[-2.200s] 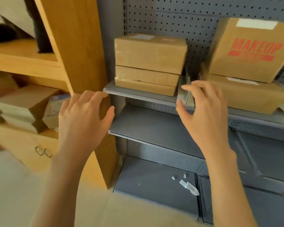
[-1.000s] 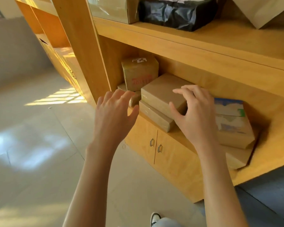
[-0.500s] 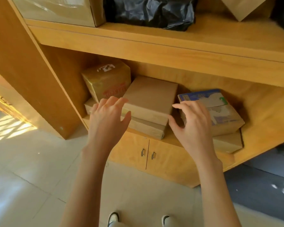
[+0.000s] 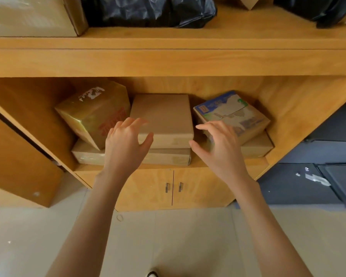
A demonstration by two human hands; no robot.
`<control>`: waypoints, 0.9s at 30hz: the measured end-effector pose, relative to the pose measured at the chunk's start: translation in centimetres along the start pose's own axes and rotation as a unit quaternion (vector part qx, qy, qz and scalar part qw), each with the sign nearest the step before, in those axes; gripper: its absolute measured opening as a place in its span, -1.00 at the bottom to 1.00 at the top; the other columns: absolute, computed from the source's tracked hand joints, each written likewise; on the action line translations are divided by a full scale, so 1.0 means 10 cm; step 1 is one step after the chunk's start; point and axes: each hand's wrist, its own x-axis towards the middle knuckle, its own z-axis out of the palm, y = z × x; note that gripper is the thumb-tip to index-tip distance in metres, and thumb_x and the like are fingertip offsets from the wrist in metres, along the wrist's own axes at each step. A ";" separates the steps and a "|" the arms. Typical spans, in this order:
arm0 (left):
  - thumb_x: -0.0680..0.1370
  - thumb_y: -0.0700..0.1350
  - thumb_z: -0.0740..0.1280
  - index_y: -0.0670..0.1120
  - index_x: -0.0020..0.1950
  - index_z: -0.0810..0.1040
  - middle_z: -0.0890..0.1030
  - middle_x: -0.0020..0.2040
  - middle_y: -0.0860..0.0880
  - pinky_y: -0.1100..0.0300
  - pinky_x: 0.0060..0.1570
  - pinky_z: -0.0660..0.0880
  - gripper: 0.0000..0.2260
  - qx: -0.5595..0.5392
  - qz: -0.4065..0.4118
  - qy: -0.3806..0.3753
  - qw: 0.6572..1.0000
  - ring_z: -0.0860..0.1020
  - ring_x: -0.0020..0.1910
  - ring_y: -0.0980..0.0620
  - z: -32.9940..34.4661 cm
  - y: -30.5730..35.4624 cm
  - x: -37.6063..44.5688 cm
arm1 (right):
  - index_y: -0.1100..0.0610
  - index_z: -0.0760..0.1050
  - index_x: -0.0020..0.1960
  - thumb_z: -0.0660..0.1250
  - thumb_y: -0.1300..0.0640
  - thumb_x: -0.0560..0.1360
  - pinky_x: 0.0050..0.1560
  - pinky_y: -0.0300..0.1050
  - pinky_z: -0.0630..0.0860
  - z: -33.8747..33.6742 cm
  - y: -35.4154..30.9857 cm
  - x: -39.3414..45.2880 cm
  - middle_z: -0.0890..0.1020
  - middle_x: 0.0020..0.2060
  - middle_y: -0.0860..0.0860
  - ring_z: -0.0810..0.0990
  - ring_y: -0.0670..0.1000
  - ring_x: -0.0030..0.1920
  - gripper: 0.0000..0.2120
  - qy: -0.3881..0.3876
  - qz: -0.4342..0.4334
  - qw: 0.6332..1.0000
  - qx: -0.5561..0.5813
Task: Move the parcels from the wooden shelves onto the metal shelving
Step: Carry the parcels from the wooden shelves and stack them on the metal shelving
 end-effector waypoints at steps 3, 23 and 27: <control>0.54 -0.04 0.34 -0.11 0.23 0.56 0.60 0.16 -0.09 -0.05 0.06 0.47 -0.70 -0.025 -0.021 -0.011 0.999 0.53 0.12 -0.17 0.20 -0.12 0.07 | 0.10 0.51 0.22 0.41 -0.04 0.47 0.22 0.00 0.39 0.17 0.07 0.10 0.53 0.13 0.01 0.44 0.03 0.21 -0.62 -0.022 0.039 0.997 0.057; 0.47 0.21 0.34 -0.12 0.52 0.09 0.31 0.42 -0.18 -0.11 0.35 0.29 -0.22 -0.174 -0.276 -0.132 0.936 0.33 0.36 -0.20 1.61 -1.41 1.00 | 0.01 0.14 0.53 0.35 -0.14 0.49 0.38 -0.01 0.23 1.53 0.94 0.99 0.25 0.48 -0.01 0.26 0.04 0.43 -0.28 -0.065 0.409 0.848 0.332; 0.46 0.22 0.35 -0.09 0.40 0.30 0.49 0.26 -0.07 -0.02 0.25 0.41 -0.37 -0.309 -0.325 -0.125 0.885 0.49 0.18 -0.10 1.74 -1.50 0.97 | -0.02 0.19 0.52 0.33 -0.14 0.50 0.25 -0.11 0.24 1.66 0.98 0.97 0.31 0.44 -0.04 0.30 0.01 0.39 -0.34 -0.077 0.402 0.849 0.335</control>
